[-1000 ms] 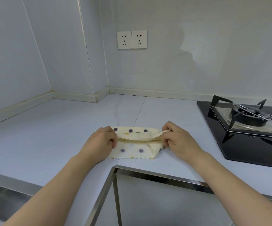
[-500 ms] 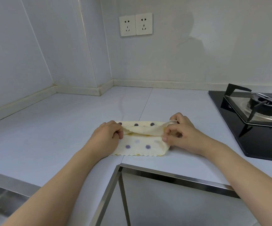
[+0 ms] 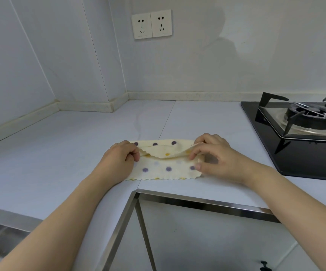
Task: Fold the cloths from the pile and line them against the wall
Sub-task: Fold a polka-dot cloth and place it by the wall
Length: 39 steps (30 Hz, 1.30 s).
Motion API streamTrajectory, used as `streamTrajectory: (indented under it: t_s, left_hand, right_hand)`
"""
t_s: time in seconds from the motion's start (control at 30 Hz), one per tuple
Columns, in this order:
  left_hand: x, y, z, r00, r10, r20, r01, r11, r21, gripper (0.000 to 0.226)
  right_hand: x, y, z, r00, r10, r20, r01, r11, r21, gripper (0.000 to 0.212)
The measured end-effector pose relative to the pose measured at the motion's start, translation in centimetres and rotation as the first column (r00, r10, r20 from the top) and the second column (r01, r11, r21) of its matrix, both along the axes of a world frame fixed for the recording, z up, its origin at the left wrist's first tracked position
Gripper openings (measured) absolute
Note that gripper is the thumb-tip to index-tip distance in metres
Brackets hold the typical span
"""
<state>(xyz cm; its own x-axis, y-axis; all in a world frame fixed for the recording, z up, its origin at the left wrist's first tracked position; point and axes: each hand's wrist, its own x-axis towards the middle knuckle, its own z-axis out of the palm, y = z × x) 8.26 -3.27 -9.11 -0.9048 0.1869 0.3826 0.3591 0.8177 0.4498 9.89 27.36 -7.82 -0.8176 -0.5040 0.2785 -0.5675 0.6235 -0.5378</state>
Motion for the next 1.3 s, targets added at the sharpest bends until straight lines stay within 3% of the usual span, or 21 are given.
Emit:
streamTrajectory:
  t_s: [0.13,0.3,0.43,0.5,0.57,0.63,0.7,0.77,0.9,1.0,1.17,1.3]
  left_hand:
    - [0.0,0.1,0.1,1.0,-0.01,0.006,0.01,1.0,-0.001,0.038]
    - [0.0,-0.1,0.0,0.999,-0.019,0.041,0.017,0.999,0.027,0.04]
    - [0.5,0.1,0.3,0.998,0.005,0.064,-0.008,0.999,0.048,0.041]
    - [0.7,0.2,0.5,0.997,0.006,0.076,-0.011,0.998,0.057,0.04]
    - [1.0,0.2,0.8,0.996,0.005,0.086,-0.013,0.995,0.097,0.038]
    - [1.4,0.2,1.3,0.997,0.0,0.073,-0.011,0.987,0.159,0.034]
    - [1.9,0.5,2.0,0.999,-0.047,0.028,0.041,0.984,0.172,0.026]
    - [2.6,0.9,2.6,0.99,-0.132,0.038,0.125,0.979,0.162,0.017]
    - [3.7,2.1,3.2,0.983,-0.176,0.044,0.178,0.983,-0.041,0.057]
    - [4.1,3.5,2.9,0.989,-0.142,-0.037,0.128,0.96,-0.247,0.07]
    - [4.1,6.2,1.8,0.975,-0.099,-0.196,0.029,0.942,-0.333,0.07]
    - [4.0,6.9,1.4,0.97,-0.057,-0.237,-0.03,0.936,-0.349,0.05]
  right_hand:
    - [1.6,1.4,-0.5,0.99,0.021,-0.139,0.003,0.985,0.171,0.036]
    - [1.7,1.2,-0.9,0.971,-0.025,-0.24,0.061,0.988,0.144,0.015]
    - [1.3,1.1,-0.9,0.942,-0.036,-0.334,0.11,0.972,0.206,0.015]
    - [1.5,0.9,-0.7,0.936,-0.057,-0.347,0.135,0.97,0.202,0.025]
    - [1.6,0.7,-0.3,0.934,-0.113,-0.338,0.152,0.984,0.09,0.021]
    - [1.6,0.4,0.4,0.927,-0.232,-0.296,0.194,0.969,-0.151,0.008]
    - [1.4,0.4,1.3,0.898,-0.365,-0.247,0.266,0.895,-0.358,0.007]
    - [1.2,0.3,2.5,0.868,-0.457,-0.192,0.341,0.832,-0.438,0.007]
    - [1.0,0.6,4.4,0.848,-0.518,-0.109,0.42,0.784,-0.457,0.006]
    - [1.3,0.7,5.3,0.822,-0.565,-0.071,0.477,0.752,-0.456,0.008]
    - [1.5,0.8,7.4,0.812,-0.581,-0.053,0.515,0.757,-0.402,0.002]
    - [1.4,-0.1,10.4,0.819,-0.569,-0.072,0.48,0.749,-0.456,0.01]
